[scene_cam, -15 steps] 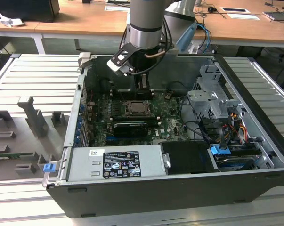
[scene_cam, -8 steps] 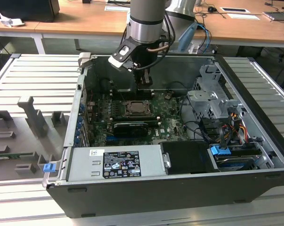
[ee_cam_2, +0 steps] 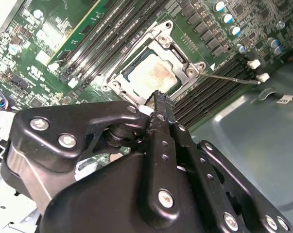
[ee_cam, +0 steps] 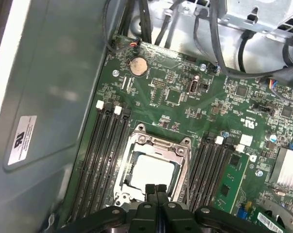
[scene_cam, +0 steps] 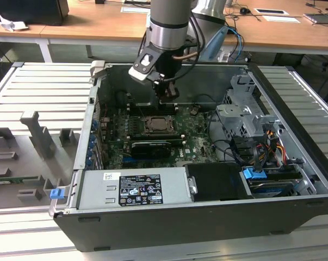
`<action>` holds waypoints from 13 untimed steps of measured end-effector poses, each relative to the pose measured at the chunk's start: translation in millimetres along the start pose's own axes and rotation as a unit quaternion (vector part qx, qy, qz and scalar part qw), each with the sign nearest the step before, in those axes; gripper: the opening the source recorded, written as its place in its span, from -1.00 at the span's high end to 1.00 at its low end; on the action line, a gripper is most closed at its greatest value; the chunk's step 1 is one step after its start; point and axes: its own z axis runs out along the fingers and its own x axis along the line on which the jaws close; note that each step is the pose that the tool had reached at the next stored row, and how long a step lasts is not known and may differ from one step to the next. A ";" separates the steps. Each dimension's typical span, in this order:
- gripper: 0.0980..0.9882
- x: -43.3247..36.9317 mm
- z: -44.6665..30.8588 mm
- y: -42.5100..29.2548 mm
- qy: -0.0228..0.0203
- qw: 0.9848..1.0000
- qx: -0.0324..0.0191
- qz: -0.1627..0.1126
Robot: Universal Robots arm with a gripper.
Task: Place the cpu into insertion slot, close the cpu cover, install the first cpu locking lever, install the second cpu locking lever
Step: 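Install the first cpu locking lever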
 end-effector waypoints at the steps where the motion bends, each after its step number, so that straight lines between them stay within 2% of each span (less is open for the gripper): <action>1: 0.98 0.0 0.0 0.0 0.000 1.000 0.000 -0.014; 3: 0.98 0.0 0.0 0.0 0.000 0.999 0.001 -0.047; 5: 0.98 0.0 0.0 0.0 -0.001 0.998 0.001 -0.065; 7: 0.98 0.0 0.1 0.0 -0.001 0.996 0.001 -0.087; 9: 0.98 0.0 0.2 0.0 -0.001 0.994 0.001 -0.109; 10: 0.98 0.0 0.2 0.0 -0.001 0.992 0.001 -0.123; 13: 0.98 0.0 0.4 0.0 -0.001 0.989 0.002 -0.150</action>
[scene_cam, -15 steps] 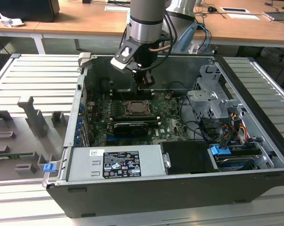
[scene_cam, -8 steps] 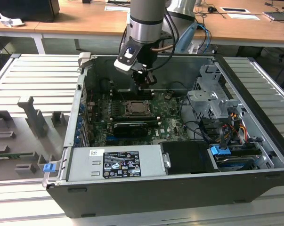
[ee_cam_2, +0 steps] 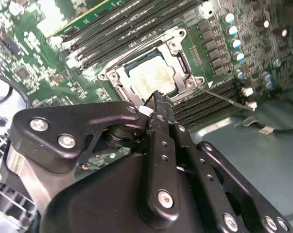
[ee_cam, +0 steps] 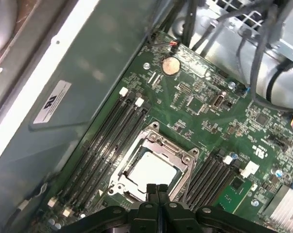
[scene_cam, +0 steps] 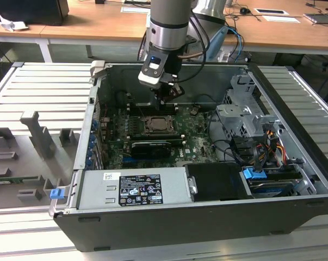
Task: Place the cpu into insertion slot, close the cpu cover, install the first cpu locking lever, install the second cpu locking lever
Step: 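Install the first cpu locking lever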
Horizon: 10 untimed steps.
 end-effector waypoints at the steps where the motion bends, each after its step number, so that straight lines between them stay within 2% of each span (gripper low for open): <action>1: 0.98 0.0 0.1 0.0 0.000 1.000 0.000 -0.009; 3: 0.98 0.0 0.2 0.0 0.000 1.000 0.000 -0.031; 7: 0.98 0.0 0.6 0.0 -0.001 0.998 0.001 -0.070; 8: 0.98 0.1 0.8 0.1 -0.001 0.996 0.001 -0.084; 9: 0.98 0.2 0.9 0.2 -0.001 0.994 0.001 -0.111; 10: 0.98 0.2 1.0 0.2 -0.001 0.992 0.002 -0.128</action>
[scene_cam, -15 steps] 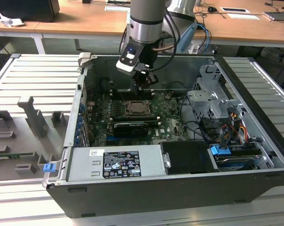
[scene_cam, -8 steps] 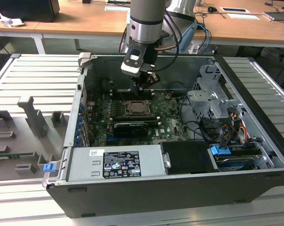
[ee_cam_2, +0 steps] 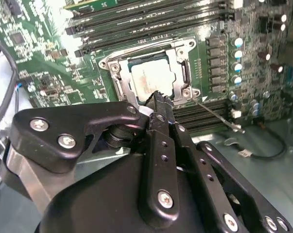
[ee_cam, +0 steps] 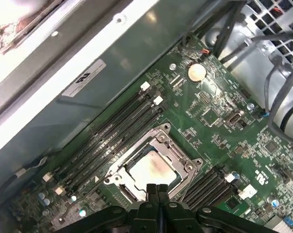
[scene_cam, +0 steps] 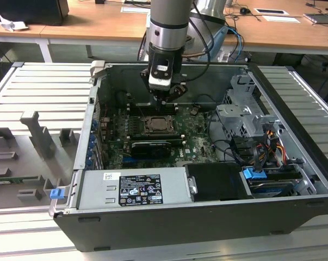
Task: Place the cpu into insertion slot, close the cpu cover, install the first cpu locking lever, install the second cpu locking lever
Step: 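Install the first cpu locking lever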
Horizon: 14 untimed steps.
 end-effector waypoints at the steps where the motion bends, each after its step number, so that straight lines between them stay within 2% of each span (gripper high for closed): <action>1: 0.98 0.0 0.1 0.0 0.000 1.000 0.000 -0.016; 2: 0.98 0.0 0.2 0.0 0.000 0.999 0.000 -0.034; 4: 0.98 0.0 0.2 0.0 0.000 0.999 0.001 -0.053; 8: 0.98 0.0 0.4 0.0 -0.001 0.995 0.001 -0.096; 11: 0.98 0.0 0.8 0.0 -0.001 0.990 0.001 -0.144; 12: 0.98 0.0 0.9 0.0 0.000 0.989 0.000 -0.151; 14: 0.98 0.0 1.1 0.0 0.003 0.985 -0.004 -0.171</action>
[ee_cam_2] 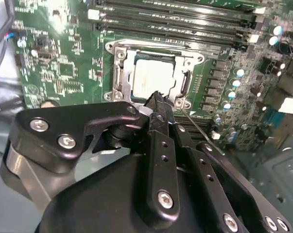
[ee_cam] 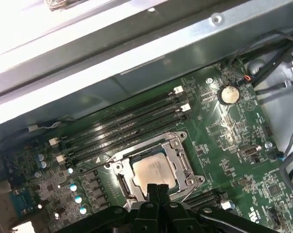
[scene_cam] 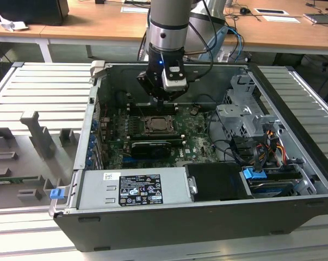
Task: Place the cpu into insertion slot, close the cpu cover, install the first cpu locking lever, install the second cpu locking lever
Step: 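Install the first cpu locking lever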
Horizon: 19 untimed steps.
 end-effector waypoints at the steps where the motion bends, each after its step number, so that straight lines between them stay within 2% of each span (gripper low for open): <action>1: 0.98 0.0 0.1 0.0 0.000 1.000 0.000 -0.010; 4: 0.98 0.0 0.4 0.0 0.001 0.998 0.001 -0.060; 6: 0.98 0.0 0.5 0.0 0.001 0.997 0.001 -0.078; 10: 0.98 -0.1 0.7 0.0 0.001 0.992 0.002 -0.125; 13: 0.98 -0.1 0.8 0.0 0.001 0.989 0.002 -0.146; 16: 0.98 -0.1 1.2 0.0 0.001 0.983 0.003 -0.182; 19: 0.98 3.5 2.5 -1.4 0.002 0.980 0.000 -0.197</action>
